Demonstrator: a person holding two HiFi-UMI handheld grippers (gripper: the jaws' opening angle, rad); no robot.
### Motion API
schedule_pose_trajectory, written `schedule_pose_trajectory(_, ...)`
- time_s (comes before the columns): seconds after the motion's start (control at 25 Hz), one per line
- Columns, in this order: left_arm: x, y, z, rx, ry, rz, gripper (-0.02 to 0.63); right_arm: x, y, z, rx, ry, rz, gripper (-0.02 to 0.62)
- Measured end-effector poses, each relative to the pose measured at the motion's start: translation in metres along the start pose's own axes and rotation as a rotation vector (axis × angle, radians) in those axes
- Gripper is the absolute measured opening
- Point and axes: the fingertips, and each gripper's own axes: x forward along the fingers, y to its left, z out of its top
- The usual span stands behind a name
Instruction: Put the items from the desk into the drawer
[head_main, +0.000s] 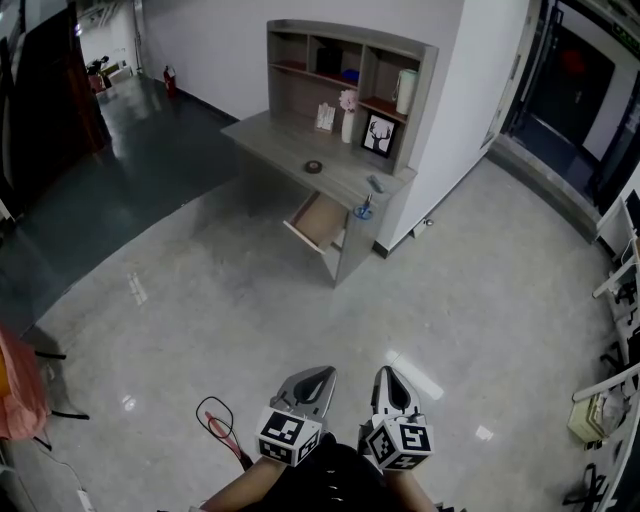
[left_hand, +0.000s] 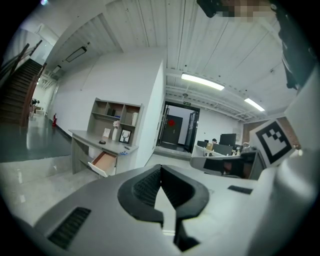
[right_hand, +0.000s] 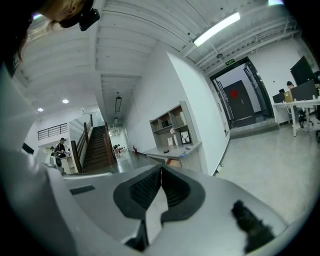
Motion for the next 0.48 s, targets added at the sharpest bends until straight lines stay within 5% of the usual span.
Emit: schedule_pose_trajectory(0.48,0.015,-0.03,-0.017,-0.008,0.03,0.024,0.009,-0.006,-0.028,-0.01,0.026,0.03,0.018,0.011)
